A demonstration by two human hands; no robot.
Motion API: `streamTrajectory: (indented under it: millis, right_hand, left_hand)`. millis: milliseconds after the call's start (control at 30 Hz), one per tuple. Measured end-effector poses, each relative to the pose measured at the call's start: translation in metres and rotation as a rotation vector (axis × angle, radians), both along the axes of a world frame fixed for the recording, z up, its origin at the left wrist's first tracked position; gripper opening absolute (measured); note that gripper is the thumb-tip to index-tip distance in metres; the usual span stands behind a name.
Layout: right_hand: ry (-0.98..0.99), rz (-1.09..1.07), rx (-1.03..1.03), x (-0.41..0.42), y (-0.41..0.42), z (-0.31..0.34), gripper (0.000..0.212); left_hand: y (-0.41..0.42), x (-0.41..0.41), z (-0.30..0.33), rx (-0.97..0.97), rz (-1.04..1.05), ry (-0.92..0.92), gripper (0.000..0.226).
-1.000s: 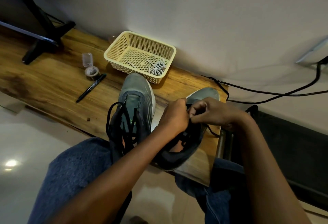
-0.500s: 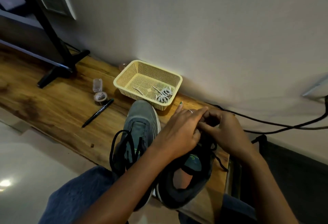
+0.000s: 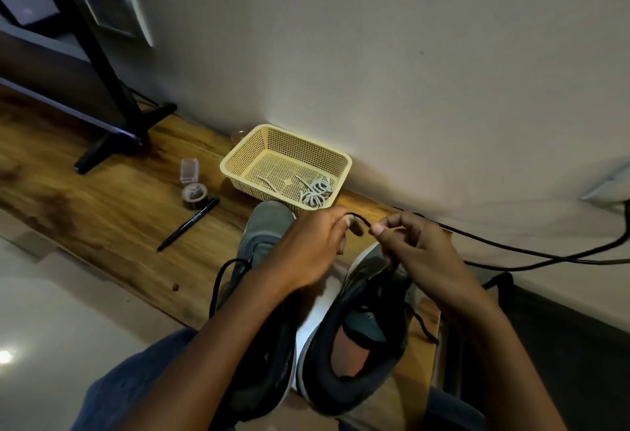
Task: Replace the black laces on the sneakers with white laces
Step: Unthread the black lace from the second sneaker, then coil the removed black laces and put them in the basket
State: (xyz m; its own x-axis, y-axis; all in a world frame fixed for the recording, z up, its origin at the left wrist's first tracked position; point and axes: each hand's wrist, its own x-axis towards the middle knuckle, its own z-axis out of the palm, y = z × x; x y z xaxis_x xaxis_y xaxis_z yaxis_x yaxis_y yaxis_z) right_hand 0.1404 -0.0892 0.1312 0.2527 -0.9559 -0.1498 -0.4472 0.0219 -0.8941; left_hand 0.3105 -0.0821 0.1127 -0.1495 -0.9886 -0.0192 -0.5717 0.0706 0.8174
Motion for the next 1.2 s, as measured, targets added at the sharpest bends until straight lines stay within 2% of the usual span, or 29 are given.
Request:
streamTrajectory:
  millis: [133, 233, 333, 467, 600, 633, 700, 800, 900, 1000, 1200]
  right_hand:
    - [-0.089, -0.090, -0.084, 0.005, -0.001, 0.001, 0.017]
    - [-0.155, -0.039, -0.060, 0.006, 0.001, 0.004, 0.021]
    - [-0.155, -0.005, -0.060, 0.007, 0.001, 0.006, 0.017]
    - [0.003, -0.025, -0.118, 0.009, 0.000, -0.002, 0.017]
    - [0.090, 0.067, -0.106, 0.017, 0.003, -0.007, 0.022]
    - [0.119, 0.110, -0.093, 0.021, 0.004, -0.009, 0.024]
    - [0.166, 0.215, -0.058, 0.028, 0.009, -0.011, 0.026]
    - [0.159, 0.291, -0.045, 0.034, 0.013, -0.012, 0.026]
    - [0.039, 0.212, -0.124, 0.034, 0.014, -0.007, 0.020]
    - [-0.082, 0.071, -0.177, 0.029, 0.013, 0.000, 0.016]
    - [-0.155, -0.123, -0.291, 0.022, 0.008, -0.002, 0.019]
  left_hand:
    - [0.007, -0.008, 0.012, 0.408, -0.115, 0.511, 0.023]
    - [0.008, -0.012, 0.018, 0.550, -0.172, 0.727, 0.029]
    - [0.005, -0.011, 0.017, 0.587, -0.053, 0.870, 0.036]
    - [0.002, -0.009, 0.017, 0.619, -0.031, 1.135, 0.031]
    - [-0.004, -0.004, 0.020, 0.503, 0.019, 1.373, 0.033]
    - [-0.005, -0.003, 0.019, 0.449, 0.040, 1.371, 0.033]
    - [-0.008, -0.001, 0.016, 0.323, 0.101, 1.215, 0.033]
    - [-0.008, -0.001, 0.009, 0.097, 0.136, 0.755, 0.034]
    - [-0.006, 0.001, 0.002, -0.030, 0.081, 0.366, 0.030]
    - [-0.003, 0.002, 0.001, 0.030, 0.054, 0.330, 0.028]
    - [0.001, -0.006, 0.012, 0.285, -0.105, 0.509, 0.052]
